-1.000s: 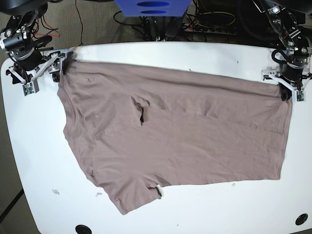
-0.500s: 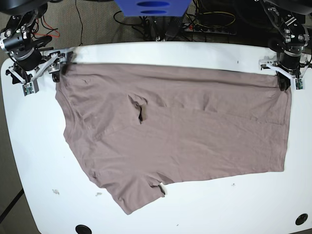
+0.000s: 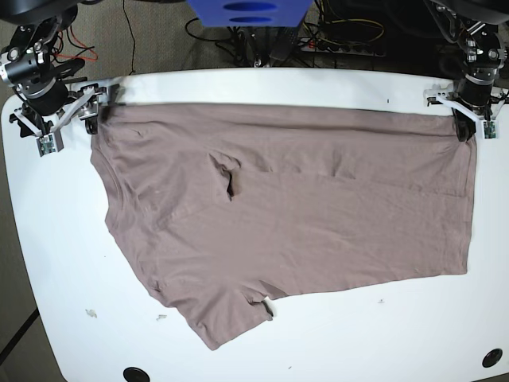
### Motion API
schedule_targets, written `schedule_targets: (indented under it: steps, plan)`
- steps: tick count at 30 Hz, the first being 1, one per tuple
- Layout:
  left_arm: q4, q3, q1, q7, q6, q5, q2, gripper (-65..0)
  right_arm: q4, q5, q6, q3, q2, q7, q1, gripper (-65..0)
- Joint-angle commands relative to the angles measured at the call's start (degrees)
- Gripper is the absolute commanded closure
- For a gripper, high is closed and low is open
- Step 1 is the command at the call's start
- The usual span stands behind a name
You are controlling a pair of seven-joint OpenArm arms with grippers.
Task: Fold the T-shirt properly
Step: 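Pull the held shirt edge taut between both grippers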
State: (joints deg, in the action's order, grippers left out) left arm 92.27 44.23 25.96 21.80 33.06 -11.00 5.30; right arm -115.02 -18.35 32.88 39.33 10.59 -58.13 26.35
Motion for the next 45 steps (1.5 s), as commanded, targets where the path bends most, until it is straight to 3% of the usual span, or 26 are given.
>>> schedule_targets:
  steps: [1,23,27,32,34,45]
  plan:
    - [-0.62,1.53,1.78,6.29,-0.40,4.02,-0.16,-1.6,-0.71,-0.42,-0.05,0.36,0.79,1.12,-0.02,-45.1]
    - [-0.62,1.62,3.45,6.29,-0.40,3.93,-1.30,-2.9,-0.71,-0.42,-0.05,0.36,0.79,1.21,-0.02,-45.1]
    - [-0.62,1.53,3.36,6.29,-0.40,3.93,-1.39,-13.5,-0.71,-0.42,-0.05,0.36,0.79,1.21,-0.02,-45.1]
    - [-0.62,1.53,3.28,6.20,-0.40,3.66,-1.39,-39.6,-0.71,-0.42,-0.05,0.36,0.79,1.21,-0.02,-45.1]
    - [-0.62,1.53,3.28,6.11,-0.40,3.58,-1.39,-44.9,-0.71,-0.42,-0.05,0.36,0.79,1.21,-0.02,-45.1]
    - [0.17,1.44,2.40,1.71,-0.40,3.58,-1.39,-43.8,-0.71,-0.42,-0.05,0.36,0.79,1.21,-0.02,-45.1]
